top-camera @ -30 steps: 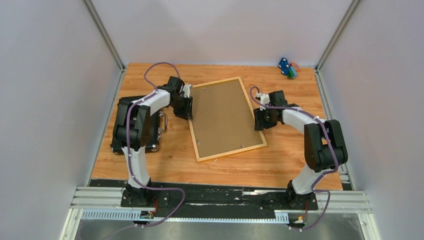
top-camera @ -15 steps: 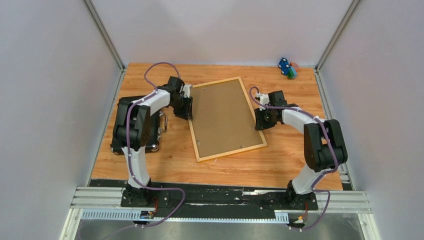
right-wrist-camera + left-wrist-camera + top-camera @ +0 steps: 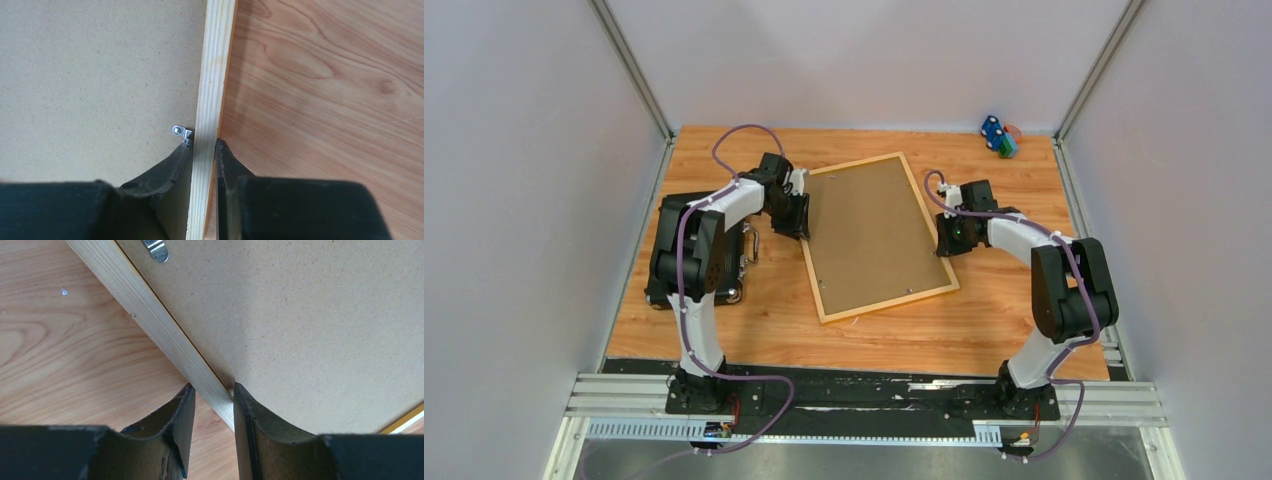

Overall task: Put the photo into the frame
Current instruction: Install the photo frame at the center of the board.

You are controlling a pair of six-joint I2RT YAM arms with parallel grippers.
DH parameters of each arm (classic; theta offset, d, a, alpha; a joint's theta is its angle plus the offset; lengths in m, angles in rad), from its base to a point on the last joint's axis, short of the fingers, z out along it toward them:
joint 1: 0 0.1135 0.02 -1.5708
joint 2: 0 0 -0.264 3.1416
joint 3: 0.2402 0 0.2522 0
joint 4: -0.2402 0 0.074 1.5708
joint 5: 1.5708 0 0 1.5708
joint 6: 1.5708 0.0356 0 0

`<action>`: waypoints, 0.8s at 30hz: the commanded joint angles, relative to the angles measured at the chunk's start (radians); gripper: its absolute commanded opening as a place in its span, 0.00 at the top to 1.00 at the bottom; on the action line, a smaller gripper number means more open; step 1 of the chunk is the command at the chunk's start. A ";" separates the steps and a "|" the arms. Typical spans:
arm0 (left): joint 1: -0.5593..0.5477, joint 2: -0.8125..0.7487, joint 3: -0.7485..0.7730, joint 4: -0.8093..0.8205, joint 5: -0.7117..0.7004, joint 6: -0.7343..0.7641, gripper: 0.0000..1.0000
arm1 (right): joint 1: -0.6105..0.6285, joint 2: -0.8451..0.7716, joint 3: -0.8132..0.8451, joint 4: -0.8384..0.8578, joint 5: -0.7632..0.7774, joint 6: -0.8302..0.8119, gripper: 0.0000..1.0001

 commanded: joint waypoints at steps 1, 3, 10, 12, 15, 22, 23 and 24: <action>0.000 0.008 0.030 0.004 0.031 0.013 0.59 | 0.002 0.002 0.010 0.081 0.040 0.012 0.82; 0.000 0.009 0.030 0.003 0.031 0.013 0.60 | 0.002 0.002 0.011 0.081 0.035 0.012 0.79; 0.000 0.004 0.032 0.000 0.031 0.014 0.60 | -0.008 -0.050 0.018 0.056 -0.014 0.012 0.57; 0.000 0.004 0.032 0.000 0.031 0.013 0.60 | -0.013 -0.075 0.020 0.044 -0.039 0.005 0.54; 0.000 0.005 0.031 0.000 0.032 0.012 0.60 | -0.020 -0.099 0.020 0.033 -0.057 -0.004 0.54; 0.000 0.001 0.035 -0.001 0.043 0.014 0.59 | -0.020 -0.042 0.067 0.033 -0.042 0.003 0.55; 0.000 0.002 0.035 -0.001 0.054 0.015 0.59 | -0.022 -0.028 0.084 0.034 -0.039 0.006 0.55; 0.001 0.002 0.035 -0.001 0.061 0.016 0.59 | -0.023 -0.011 0.101 0.036 -0.038 0.012 0.55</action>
